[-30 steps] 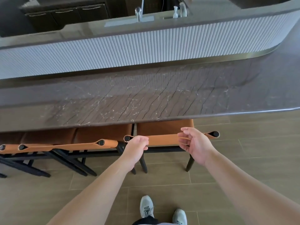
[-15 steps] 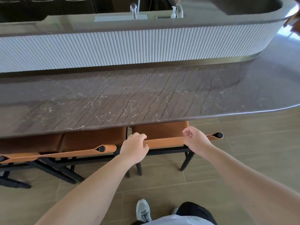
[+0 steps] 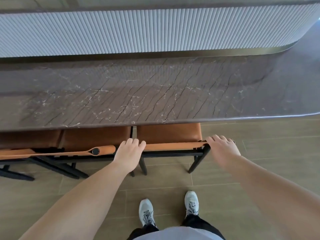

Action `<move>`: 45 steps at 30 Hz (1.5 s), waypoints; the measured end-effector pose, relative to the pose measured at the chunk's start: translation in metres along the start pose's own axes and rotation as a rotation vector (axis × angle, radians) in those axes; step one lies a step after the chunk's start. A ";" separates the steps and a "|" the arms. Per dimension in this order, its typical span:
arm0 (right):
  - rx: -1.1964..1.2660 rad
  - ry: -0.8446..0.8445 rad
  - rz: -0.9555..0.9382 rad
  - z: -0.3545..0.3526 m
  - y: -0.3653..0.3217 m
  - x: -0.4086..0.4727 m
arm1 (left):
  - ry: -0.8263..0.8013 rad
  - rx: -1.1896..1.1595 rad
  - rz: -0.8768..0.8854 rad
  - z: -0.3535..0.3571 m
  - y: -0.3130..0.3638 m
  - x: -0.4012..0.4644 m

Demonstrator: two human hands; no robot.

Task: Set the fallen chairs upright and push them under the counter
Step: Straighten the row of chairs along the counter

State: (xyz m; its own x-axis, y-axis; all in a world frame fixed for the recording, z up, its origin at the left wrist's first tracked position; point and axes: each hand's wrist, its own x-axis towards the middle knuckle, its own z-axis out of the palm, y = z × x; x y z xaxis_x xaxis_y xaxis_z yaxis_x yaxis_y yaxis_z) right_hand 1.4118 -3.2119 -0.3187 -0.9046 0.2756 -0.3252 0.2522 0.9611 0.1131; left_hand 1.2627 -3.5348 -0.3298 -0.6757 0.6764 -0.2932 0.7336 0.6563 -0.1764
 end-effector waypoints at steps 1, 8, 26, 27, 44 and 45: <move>-0.030 0.003 -0.002 0.003 0.005 0.003 | -0.023 0.014 -0.021 -0.005 0.002 0.003; -0.111 -0.055 -0.033 0.013 0.034 0.020 | -0.133 0.050 -0.024 -0.020 0.002 0.018; -0.199 -0.096 -0.205 0.010 0.042 0.025 | -0.144 -0.058 -0.090 -0.020 0.000 0.017; -0.196 -0.103 -0.205 0.011 0.041 0.025 | -0.144 -0.061 -0.085 -0.019 -0.001 0.016; -0.212 -0.125 -0.185 0.019 0.028 0.019 | -0.129 -0.110 -0.068 -0.004 -0.012 0.004; -0.225 -0.132 -0.191 0.017 0.026 0.020 | -0.122 -0.114 -0.066 -0.004 -0.014 0.002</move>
State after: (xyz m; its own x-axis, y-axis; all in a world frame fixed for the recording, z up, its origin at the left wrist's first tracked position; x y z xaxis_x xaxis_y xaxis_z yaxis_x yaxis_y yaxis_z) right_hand 1.4056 -3.1810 -0.3379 -0.8722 0.1050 -0.4777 -0.0135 0.9711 0.2381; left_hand 1.2504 -3.5411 -0.3243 -0.7032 0.5893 -0.3977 0.6700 0.7365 -0.0933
